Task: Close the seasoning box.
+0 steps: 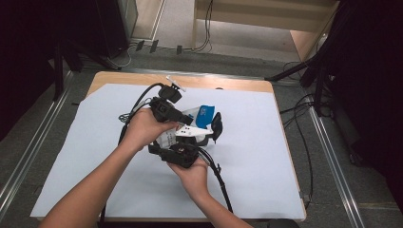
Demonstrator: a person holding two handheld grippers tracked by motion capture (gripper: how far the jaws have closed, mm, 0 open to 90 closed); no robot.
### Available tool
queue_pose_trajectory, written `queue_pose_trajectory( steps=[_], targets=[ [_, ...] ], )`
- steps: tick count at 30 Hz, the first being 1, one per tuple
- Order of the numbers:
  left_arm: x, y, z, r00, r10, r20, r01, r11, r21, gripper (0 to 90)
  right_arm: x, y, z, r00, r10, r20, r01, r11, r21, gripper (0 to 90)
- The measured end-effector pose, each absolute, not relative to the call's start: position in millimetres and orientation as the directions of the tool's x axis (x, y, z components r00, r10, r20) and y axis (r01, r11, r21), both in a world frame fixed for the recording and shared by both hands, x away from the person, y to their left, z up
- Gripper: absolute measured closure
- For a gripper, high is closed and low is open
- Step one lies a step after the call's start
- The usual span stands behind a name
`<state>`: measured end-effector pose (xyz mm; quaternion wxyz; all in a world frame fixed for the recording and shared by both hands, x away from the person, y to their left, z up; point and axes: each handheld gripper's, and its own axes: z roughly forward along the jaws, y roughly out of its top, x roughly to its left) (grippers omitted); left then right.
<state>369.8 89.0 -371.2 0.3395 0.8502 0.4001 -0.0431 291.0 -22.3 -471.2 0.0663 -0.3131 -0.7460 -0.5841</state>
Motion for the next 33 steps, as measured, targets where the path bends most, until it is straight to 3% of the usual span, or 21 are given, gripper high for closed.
queue_pose_trajectory(
  steps=[33],
  targets=[
    [364,112,-394,0.725,0.585,-0.364,0.659,-0.433,0.616,86.9,288,-23,-493,-0.792,0.456,0.407,0.534,0.192,0.824,61.5]
  ],
)
